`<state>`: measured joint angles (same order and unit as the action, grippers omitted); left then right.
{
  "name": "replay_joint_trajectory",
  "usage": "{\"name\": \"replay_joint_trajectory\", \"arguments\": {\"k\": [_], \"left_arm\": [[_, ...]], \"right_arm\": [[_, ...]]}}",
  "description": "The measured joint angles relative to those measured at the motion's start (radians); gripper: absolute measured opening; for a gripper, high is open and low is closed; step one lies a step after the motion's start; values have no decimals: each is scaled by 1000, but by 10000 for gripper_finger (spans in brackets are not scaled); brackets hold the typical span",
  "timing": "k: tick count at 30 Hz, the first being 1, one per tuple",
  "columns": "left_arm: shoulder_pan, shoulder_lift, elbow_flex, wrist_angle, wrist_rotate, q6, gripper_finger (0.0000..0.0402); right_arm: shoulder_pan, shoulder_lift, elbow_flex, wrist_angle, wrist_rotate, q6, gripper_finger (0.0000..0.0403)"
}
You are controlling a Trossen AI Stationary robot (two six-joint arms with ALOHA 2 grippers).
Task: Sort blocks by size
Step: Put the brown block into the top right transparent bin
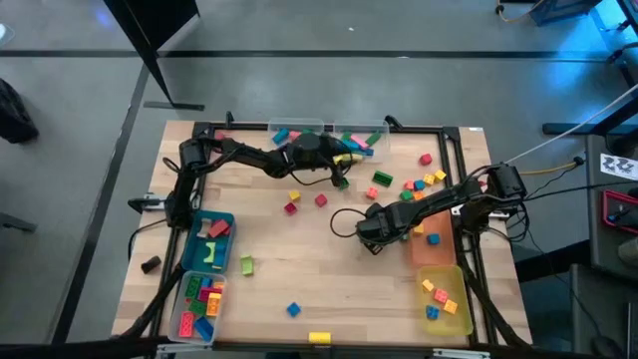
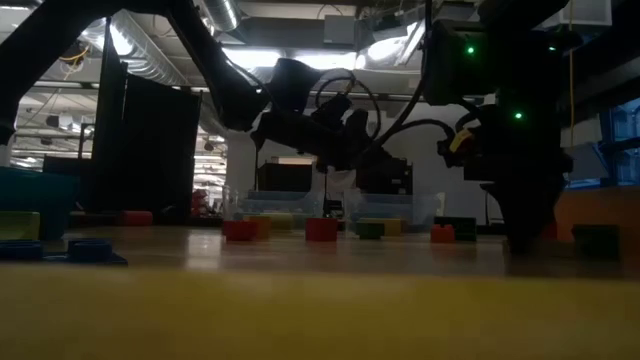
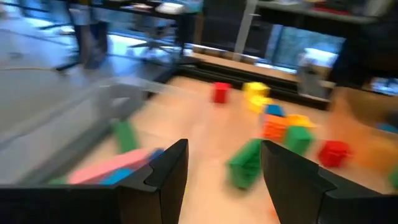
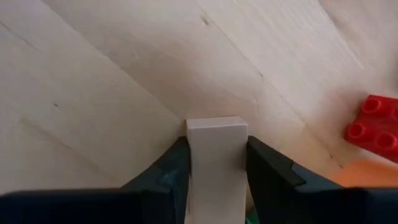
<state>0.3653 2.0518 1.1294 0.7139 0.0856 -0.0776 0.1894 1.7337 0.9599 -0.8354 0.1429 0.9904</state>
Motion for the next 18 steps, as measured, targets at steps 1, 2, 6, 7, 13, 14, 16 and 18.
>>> {"name": "replay_joint_trajectory", "arguments": {"k": [1, 2, 6, 7, 13, 14, 16, 18], "left_arm": [[-9, 0, 0, 1, 24, 7, 183], [-17, -3, 0, 0, 43, 18, 183], [-49, -48, -1, -25, 62, 72, 183], [-56, -66, -1, -38, 63, 95, 183], [-64, -255, 0, -373, 60, 251, 183], [-62, -294, 0, -460, 56, 283, 183], [-58, -369, 0, -629, 55, 345, 183], [-58, -436, 0, -796, 54, 382, 183]], "right_arm": [[0, 1, 4, -5, 2, -1, 127], [0, 3, 12, -15, 8, -5, 127], [-3, 9, 70, -67, 76, -55, 127], [-7, 8, 92, -75, 96, -65, 127], [-39, 8, 200, -113, 161, -100, 139], [-48, 7, 215, -116, 179, -117, 139], [-69, 7, 242, -110, 217, -160, 133], [-98, 7, 263, -98, 259, -200, 130]]}}
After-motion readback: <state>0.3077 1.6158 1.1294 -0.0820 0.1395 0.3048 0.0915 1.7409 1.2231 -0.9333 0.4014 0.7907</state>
